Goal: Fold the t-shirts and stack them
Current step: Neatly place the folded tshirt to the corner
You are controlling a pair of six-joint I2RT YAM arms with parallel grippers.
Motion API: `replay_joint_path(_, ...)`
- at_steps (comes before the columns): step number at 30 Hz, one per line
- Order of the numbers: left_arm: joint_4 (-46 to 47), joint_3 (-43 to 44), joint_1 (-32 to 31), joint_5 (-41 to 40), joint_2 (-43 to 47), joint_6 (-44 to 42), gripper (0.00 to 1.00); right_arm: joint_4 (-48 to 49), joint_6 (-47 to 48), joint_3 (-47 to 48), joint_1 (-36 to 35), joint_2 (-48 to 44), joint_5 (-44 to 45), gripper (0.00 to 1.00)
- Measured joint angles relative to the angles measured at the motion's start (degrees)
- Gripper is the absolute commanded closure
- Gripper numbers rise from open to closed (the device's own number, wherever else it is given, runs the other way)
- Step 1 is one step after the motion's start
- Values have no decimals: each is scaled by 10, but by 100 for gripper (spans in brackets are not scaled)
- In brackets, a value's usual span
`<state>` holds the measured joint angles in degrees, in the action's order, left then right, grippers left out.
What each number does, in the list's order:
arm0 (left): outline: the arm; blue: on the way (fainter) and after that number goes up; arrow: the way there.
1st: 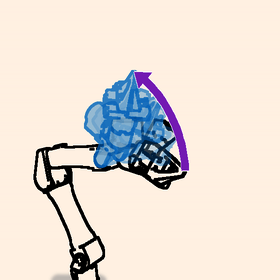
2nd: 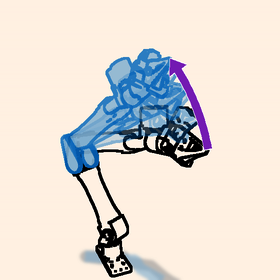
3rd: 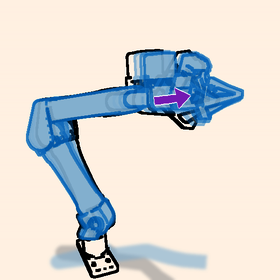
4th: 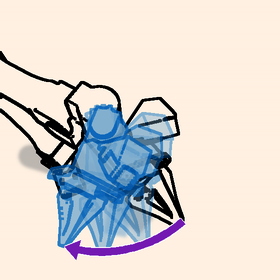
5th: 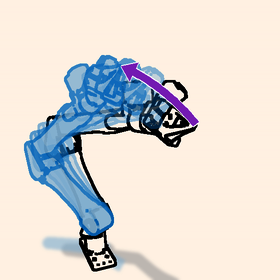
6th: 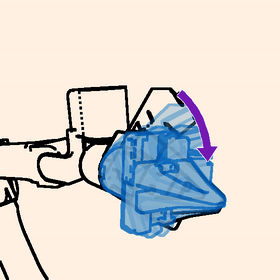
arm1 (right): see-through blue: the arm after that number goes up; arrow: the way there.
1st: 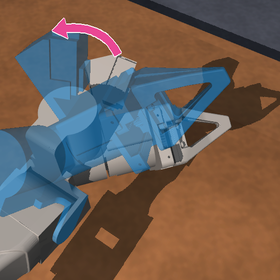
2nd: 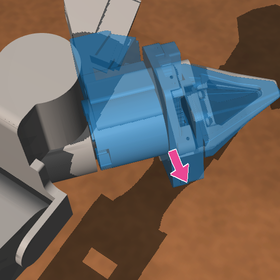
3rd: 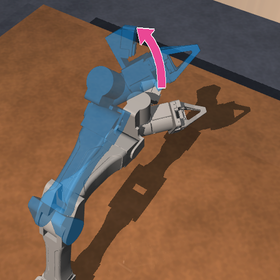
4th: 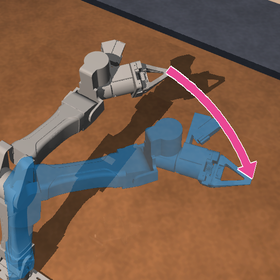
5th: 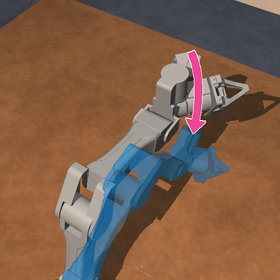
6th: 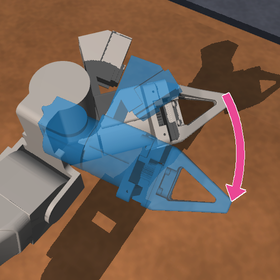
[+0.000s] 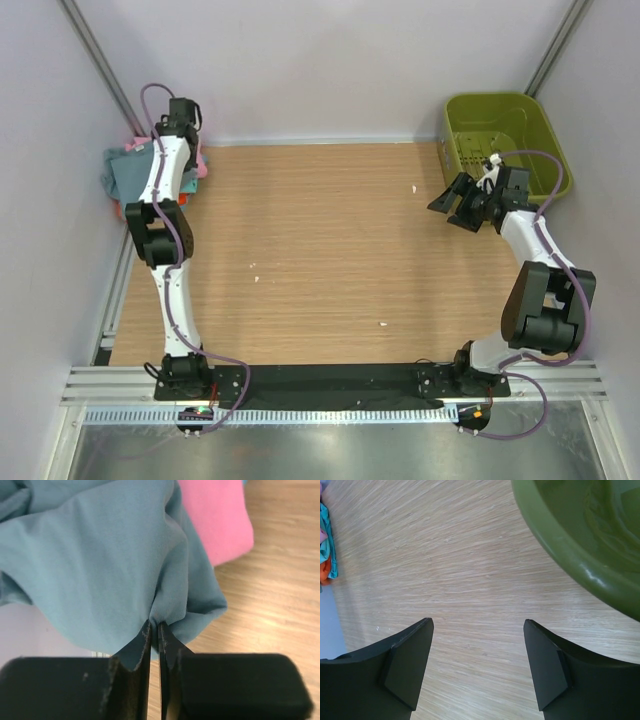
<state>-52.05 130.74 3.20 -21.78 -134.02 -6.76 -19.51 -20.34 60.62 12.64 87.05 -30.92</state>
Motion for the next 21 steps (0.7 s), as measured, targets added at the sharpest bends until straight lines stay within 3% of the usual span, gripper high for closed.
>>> replay_joint_path(4,7,60,6,-33,-31,7,92,1,-1,-16,7,-10,2,21)
replay_joint_path(5,12,73,8,-42,-40,7,88,1,-1,-20,11,-13,3,21)
replay_joint_path(6,16,83,9,-48,-48,5,79,1,-2,-24,13,-16,3,21)
replay_joint_path(9,35,98,13,-71,-65,-1,21,-3,-4,-35,25,-25,5,21)
replay_joint_path(11,38,98,14,-79,-66,0,4,-3,-7,-40,33,-30,6,21)
replay_joint_path(14,38,90,14,-83,-59,13,1,-4,-11,-40,47,-37,6,21)
replay_joint_path(21,22,57,29,-71,-2,31,9,-2,-23,-48,82,-57,5,21)
